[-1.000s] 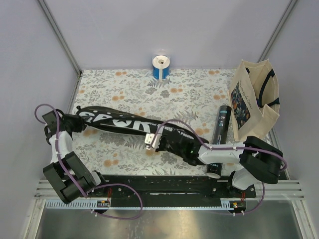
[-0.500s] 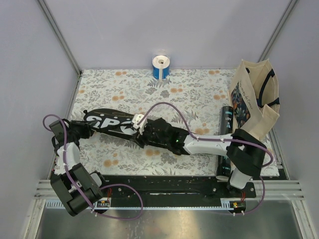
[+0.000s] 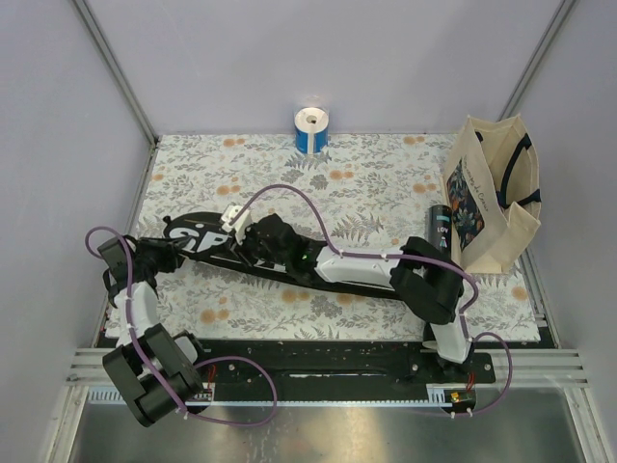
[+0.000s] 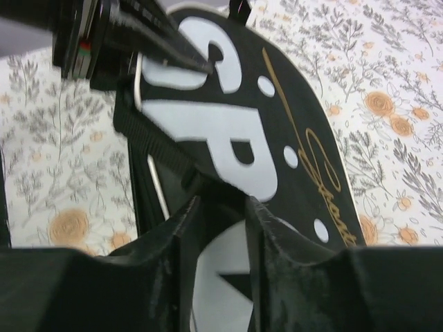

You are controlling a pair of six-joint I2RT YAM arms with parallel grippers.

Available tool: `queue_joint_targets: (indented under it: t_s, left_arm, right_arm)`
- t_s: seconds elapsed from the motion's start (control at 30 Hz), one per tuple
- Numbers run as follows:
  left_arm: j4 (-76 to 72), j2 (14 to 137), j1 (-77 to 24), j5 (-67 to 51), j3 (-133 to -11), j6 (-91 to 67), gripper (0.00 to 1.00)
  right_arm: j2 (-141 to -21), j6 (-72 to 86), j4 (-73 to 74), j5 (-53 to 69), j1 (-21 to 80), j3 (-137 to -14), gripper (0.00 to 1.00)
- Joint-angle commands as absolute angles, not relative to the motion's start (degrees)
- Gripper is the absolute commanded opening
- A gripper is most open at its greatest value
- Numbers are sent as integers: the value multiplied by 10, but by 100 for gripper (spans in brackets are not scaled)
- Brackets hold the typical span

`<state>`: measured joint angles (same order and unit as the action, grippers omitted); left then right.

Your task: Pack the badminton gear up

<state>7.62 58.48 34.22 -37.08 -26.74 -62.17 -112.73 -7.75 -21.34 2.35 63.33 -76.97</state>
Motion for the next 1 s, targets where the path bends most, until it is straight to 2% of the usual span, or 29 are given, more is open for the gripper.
queue_joint_targets:
  t_s: [0.0, 0.2, 0.27, 0.3, 0.53, 0.57, 0.7, 0.77, 0.87, 0.97]
  left_arm:
    - [72, 584, 340, -420, -256, -635, 0]
    - [75, 579, 340, -427, -243, -638, 0]
    - [79, 576, 340, -428, -241, -639, 0]
    - [81, 574, 340, -426, -240, -638, 0]
    - [98, 594, 341, -430, -256, -628, 0]
    - [101, 598, 341, -432, -260, -626, 0]
    - [121, 594, 341, -433, -272, -614, 0]
    - [119, 581, 342, -422, -265, -620, 0]
    - [108, 570, 341, -421, -257, -632, 0]
    - [113, 575, 341, -426, -263, -628, 0]
  right_arm:
    - [-1164, -77, -232, 3, 641, -849, 34]
    - [-1200, -89, -234, -16, 644, -909, 19]
    - [-1204, -94, -233, -2, 648, -925, 4]
    - [-1206, -98, -236, -1, 650, -932, 1]
    - [-1205, -115, -244, 25, 668, -932, 0]
    - [-1197, -111, -238, 29, 668, -918, 1]
    - [-1151, -118, -268, 29, 664, -830, 28]
    - [-1143, -129, -273, 67, 652, -803, 38]
    - [-1149, -135, -230, 113, 639, -810, 47]
    - [-1171, -154, -189, 141, 636, -837, 49]
